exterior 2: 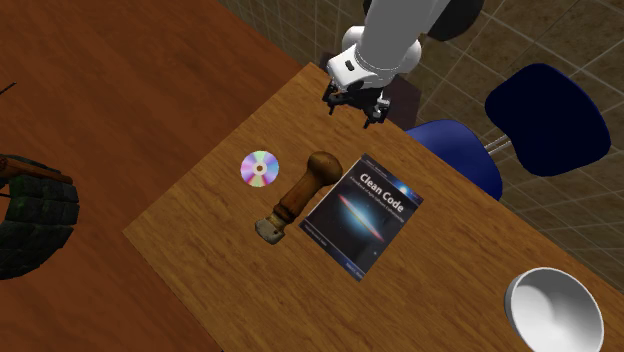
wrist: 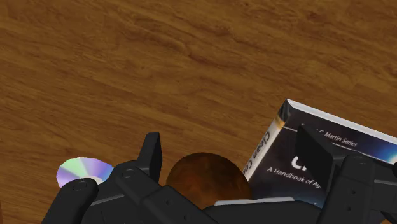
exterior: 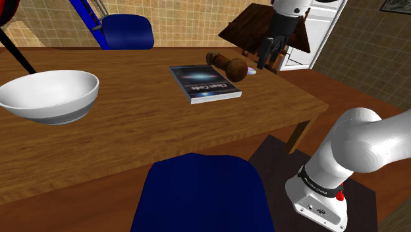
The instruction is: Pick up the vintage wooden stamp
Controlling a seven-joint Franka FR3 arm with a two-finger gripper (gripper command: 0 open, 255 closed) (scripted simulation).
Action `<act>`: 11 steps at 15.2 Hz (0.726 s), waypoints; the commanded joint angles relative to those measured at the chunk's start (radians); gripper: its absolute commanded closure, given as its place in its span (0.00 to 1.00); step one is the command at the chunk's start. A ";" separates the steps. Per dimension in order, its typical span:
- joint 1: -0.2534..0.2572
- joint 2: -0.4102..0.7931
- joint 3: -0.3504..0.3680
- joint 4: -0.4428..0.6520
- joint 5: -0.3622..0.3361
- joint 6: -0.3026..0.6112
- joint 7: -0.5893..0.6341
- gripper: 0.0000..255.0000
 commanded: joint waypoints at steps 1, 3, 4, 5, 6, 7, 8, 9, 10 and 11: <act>0.000 0.000 0.000 0.000 0.000 0.000 0.000 0.00; -0.013 0.095 0.000 0.054 0.002 0.027 0.028 0.00; -0.019 0.142 0.000 0.083 0.003 0.037 0.041 0.00; -0.024 0.189 -0.001 0.113 0.004 0.047 0.054 0.00; -0.030 0.235 -0.002 0.144 0.005 0.055 0.067 0.00; -0.036 0.281 -0.003 0.176 0.006 0.061 0.079 0.00; -0.041 0.326 -0.005 0.210 0.007 0.066 0.092 0.00; -0.046 0.371 -0.007 0.244 0.008 0.069 0.104 0.00; -0.051 0.416 -0.009 0.280 0.009 0.071 0.115 0.00; -0.056 0.461 -0.012 0.318 0.011 0.071 0.126 0.00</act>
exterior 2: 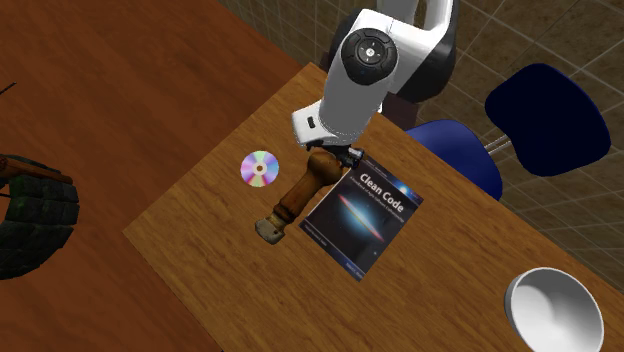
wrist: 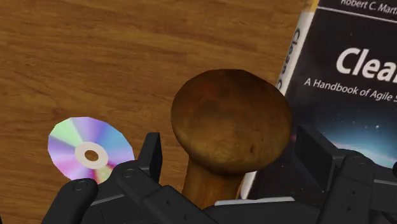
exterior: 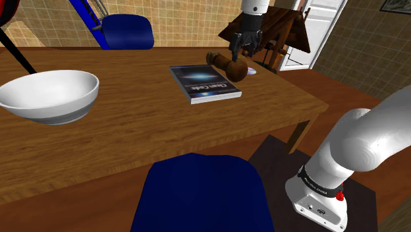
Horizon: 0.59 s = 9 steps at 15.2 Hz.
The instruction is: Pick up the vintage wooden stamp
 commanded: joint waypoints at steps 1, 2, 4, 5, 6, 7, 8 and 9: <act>-0.009 0.099 -0.004 0.082 0.003 0.002 0.025 0.00; -0.014 0.143 -0.007 0.121 0.005 0.000 0.035 0.00; -0.022 0.232 -0.014 0.205 0.010 -0.009 0.055 0.00; -0.027 0.276 -0.018 0.249 0.013 -0.015 0.064 0.00; -0.031 0.321 -0.023 0.294 0.016 -0.023 0.073 0.00; -0.035 0.366 -0.027 0.341 0.020 -0.032 0.082 0.00; -0.036 0.371 -0.028 0.347 0.020 -0.033 0.083 0.00; -0.036 0.371 -0.028 0.333 0.020 -0.020 0.084 0.00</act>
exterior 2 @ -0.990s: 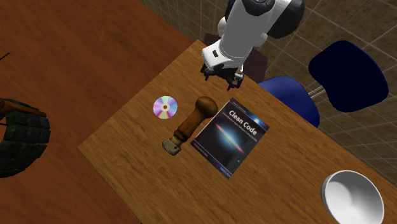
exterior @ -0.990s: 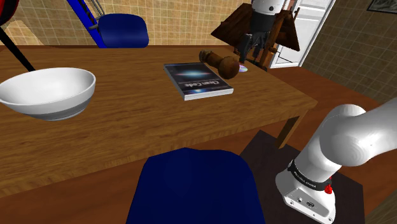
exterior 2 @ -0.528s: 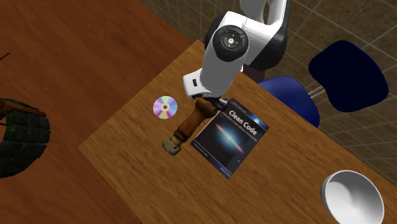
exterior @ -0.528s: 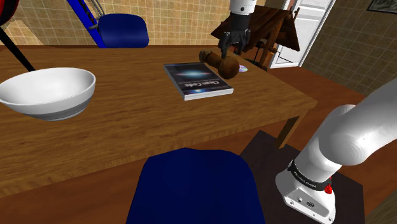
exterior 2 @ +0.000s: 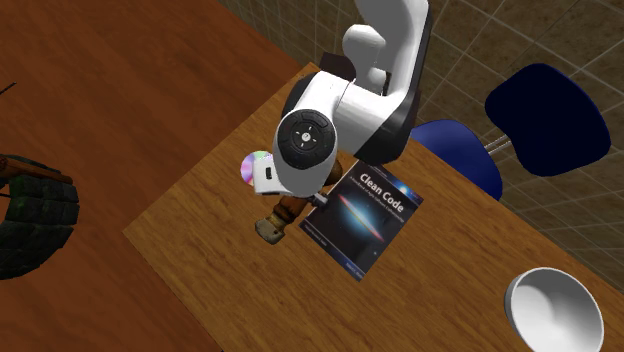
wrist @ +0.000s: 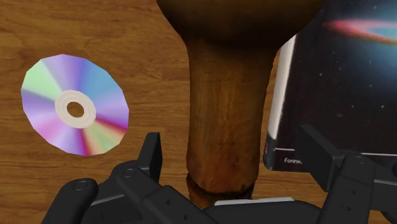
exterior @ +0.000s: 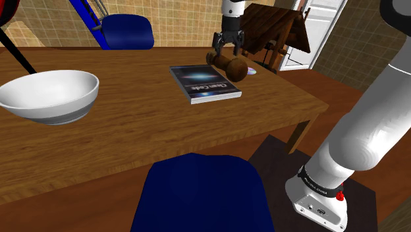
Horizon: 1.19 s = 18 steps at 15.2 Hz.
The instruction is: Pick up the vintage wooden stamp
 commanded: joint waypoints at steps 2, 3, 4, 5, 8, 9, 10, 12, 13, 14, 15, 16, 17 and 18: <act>-0.001 0.014 -0.001 -0.020 0.000 0.032 0.005 0.00; -0.002 0.014 -0.002 -0.033 0.000 0.045 0.006 0.00; -0.002 0.015 -0.002 -0.045 0.000 0.058 0.007 0.00; -0.002 0.016 -0.002 -0.058 0.000 0.072 0.008 0.00; -0.002 0.018 -0.002 -0.077 -0.001 0.092 0.009 0.00; -0.002 0.017 -0.003 -0.077 -0.001 0.093 0.008 1.00; -0.002 0.016 -0.002 -0.078 -0.001 0.093 0.009 1.00; -0.002 0.016 -0.002 -0.079 -0.001 0.093 0.009 1.00; -0.002 0.016 -0.002 -0.078 -0.001 0.093 0.009 1.00; -0.002 0.016 -0.002 -0.078 -0.001 0.092 0.009 1.00; -0.002 0.016 -0.002 -0.078 -0.001 0.092 0.009 1.00; -0.002 0.016 -0.002 -0.078 -0.001 0.092 0.009 1.00; -0.002 0.016 -0.002 -0.078 -0.001 0.092 0.009 1.00; -0.002 0.018 -0.002 -0.077 -0.001 0.092 0.009 1.00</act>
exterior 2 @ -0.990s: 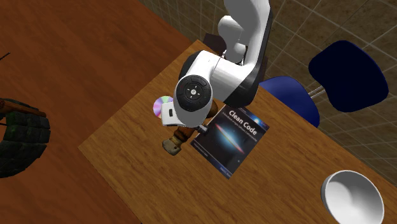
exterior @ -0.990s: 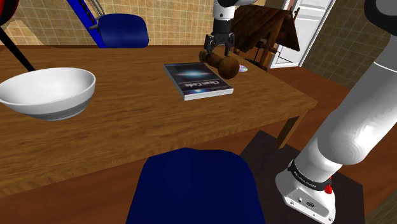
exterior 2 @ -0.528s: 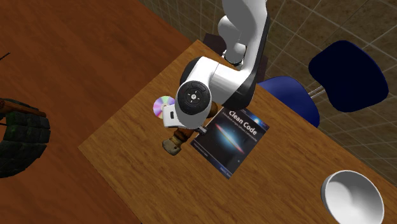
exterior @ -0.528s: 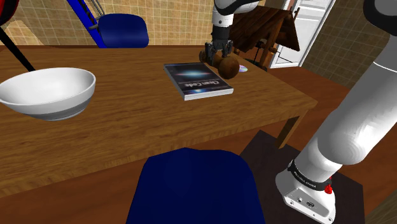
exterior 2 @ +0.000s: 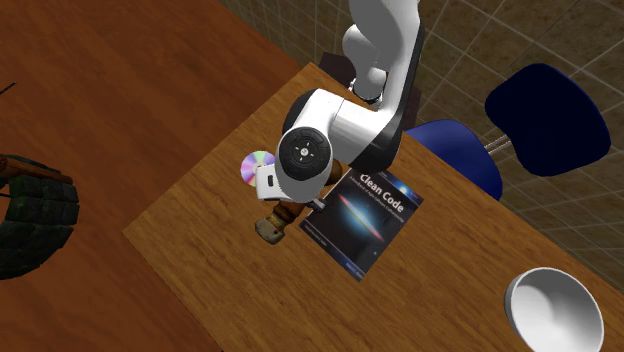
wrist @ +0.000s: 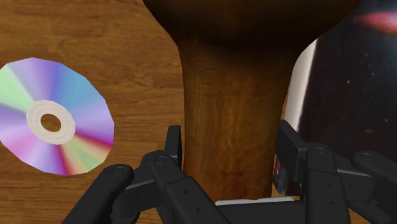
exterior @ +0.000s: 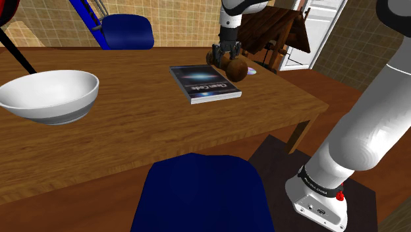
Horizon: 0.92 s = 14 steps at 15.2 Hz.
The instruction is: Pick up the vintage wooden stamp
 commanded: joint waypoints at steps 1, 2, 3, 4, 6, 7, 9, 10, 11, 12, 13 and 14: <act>0.000 0.000 0.000 0.012 0.000 -0.013 -0.001 1.00; 0.000 -0.001 0.000 0.024 0.000 -0.026 -0.002 1.00; 0.000 -0.001 0.000 0.037 0.001 -0.039 -0.003 1.00; 0.000 -0.002 0.000 0.050 0.001 -0.052 -0.004 1.00; 0.001 -0.003 0.001 0.076 0.001 -0.079 -0.005 1.00; 0.001 -0.002 0.001 0.090 0.002 -0.092 -0.006 1.00; 0.001 -0.002 0.001 0.117 0.002 -0.119 -0.008 1.00; 0.001 -0.001 0.001 0.132 0.002 -0.133 -0.009 1.00; 0.001 0.000 0.001 0.146 0.002 -0.147 -0.010 1.00; 0.001 0.001 0.001 0.161 0.003 -0.160 -0.011 1.00; 0.001 0.003 0.001 0.176 0.003 -0.174 -0.012 1.00; 0.001 0.004 0.001 0.192 0.003 -0.188 -0.013 1.00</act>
